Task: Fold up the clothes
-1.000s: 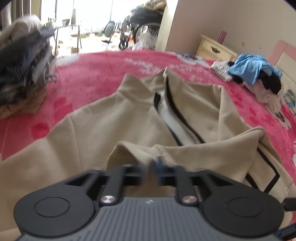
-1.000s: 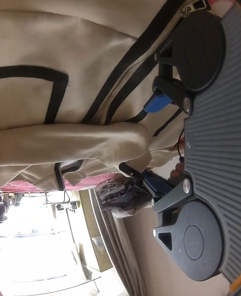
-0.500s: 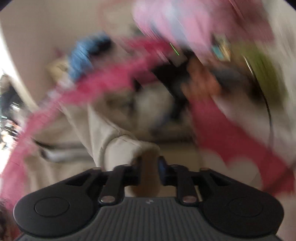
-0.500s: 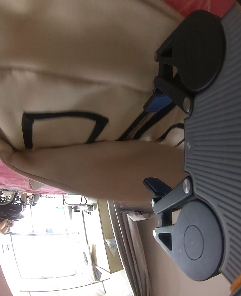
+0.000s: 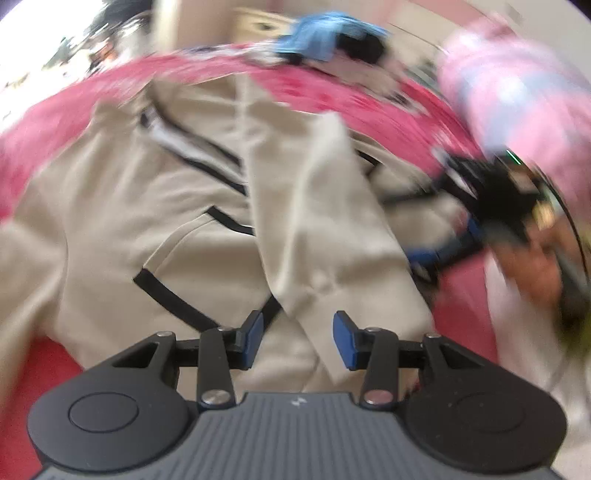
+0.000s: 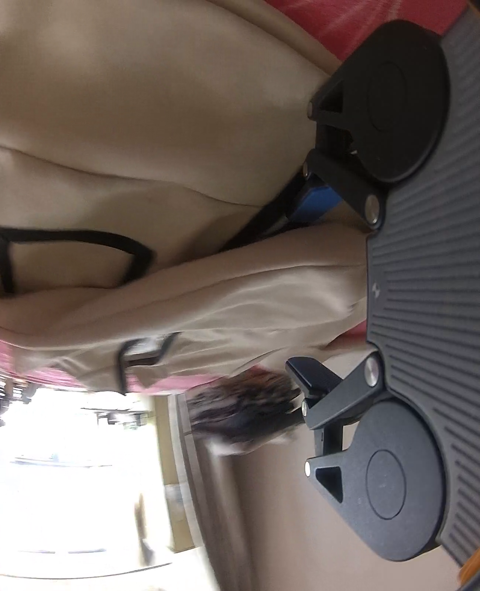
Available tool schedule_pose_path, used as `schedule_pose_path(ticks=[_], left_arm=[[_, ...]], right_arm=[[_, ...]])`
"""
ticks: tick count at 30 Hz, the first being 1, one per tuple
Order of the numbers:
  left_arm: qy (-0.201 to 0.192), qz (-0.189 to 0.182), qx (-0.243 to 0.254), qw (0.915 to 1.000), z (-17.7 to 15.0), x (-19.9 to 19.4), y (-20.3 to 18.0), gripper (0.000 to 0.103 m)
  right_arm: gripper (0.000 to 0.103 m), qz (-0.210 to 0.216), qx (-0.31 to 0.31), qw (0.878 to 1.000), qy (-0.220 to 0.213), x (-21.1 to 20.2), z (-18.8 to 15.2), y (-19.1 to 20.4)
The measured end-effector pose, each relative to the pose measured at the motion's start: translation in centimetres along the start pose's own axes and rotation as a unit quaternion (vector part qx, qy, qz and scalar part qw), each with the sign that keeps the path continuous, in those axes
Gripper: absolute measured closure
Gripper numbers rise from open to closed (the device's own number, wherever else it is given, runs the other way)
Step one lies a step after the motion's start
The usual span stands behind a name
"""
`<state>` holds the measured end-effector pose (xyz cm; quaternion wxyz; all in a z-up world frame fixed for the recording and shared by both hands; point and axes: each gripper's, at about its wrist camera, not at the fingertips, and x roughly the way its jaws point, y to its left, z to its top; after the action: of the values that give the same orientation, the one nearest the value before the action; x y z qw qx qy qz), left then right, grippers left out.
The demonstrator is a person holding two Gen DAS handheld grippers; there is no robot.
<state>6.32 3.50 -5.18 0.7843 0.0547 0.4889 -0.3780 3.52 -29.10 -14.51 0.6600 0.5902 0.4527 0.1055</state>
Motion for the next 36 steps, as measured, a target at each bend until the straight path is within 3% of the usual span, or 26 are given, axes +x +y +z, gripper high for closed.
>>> schedule_pose_path(ticks=[2,3,4,5,7,10,15,18,20,24,27,32,34,36], left_arm=[[0.014,-0.015,-0.048,0.9987,0.7,2.2,0.7,0.06],[0.022,-0.022,-0.071,0.997,1.1,3.3,1.0,0.061],[0.031,-0.028,-0.089,0.9951,1.2,4.2,1.3,0.062],[0.039,-0.035,-0.108,0.9927,1.3,5.0,1.6,0.062],[0.047,-0.056,-0.153,0.9855,1.2,5.9,2.7,0.062],[0.067,-0.08,-0.2,0.9742,0.6,6.9,3.7,0.06],[0.075,-0.069,-0.2,0.9745,0.4,8.4,2.9,0.056],[0.064,-0.054,-0.21,0.9741,0.5,8.6,2.4,0.067],[0.058,-0.042,-0.222,0.9723,0.5,8.4,2.3,0.089],[0.042,-0.052,-0.264,0.9622,2.2,6.9,3.8,0.092],[0.019,-0.039,-0.262,0.9641,6.3,4.3,6.0,0.092],[-0.089,0.01,-0.182,0.9792,14.0,-3.3,7.9,0.092],[-0.109,0.034,-0.145,0.9828,14.9,-4.9,7.8,0.091],[-0.097,0.055,-0.125,0.9858,14.1,-4.3,7.9,0.089]], right_arm=[[0.025,-0.019,-0.04,0.999,0.012,0.6,-0.5,1.2],[0.04,-0.025,-0.06,0.998,0.018,1.0,-1.0,1.9],[0.07,-0.029,-0.076,0.996,0.023,1.3,-1.3,2.6],[0.087,-0.016,-0.078,0.997,0.022,1.3,-1.4,2.9],[0.093,0.012,-0.072,0.997,0.013,1.0,-1.5,3.1],[0.093,0.014,-0.051,0.999,0.001,0.4,-1.1,2.1],[0.088,-0.006,0.053,0.999,0.012,0.9,-1.3,-2.5],[0.088,0.011,0.044,0.999,0.017,0.7,-1.4,-2.6],[0.092,0.018,0.028,0.999,0.019,0.7,-1.5,-2.1],[0.097,0.04,0.036,0.998,0.015,0.5,-1.2,-1.5],[0.097,0.074,0.019,0.997,0.009,0.9,-0.2,1.9],[0.097,0.14,-0.052,0.989,-0.007,2.5,1.1,9.2],[0.097,0.157,-0.073,0.985,-0.012,3.3,1.3,11.0],[0.097,0.152,-0.074,0.986,-0.007,4.8,1.0,10.6]])
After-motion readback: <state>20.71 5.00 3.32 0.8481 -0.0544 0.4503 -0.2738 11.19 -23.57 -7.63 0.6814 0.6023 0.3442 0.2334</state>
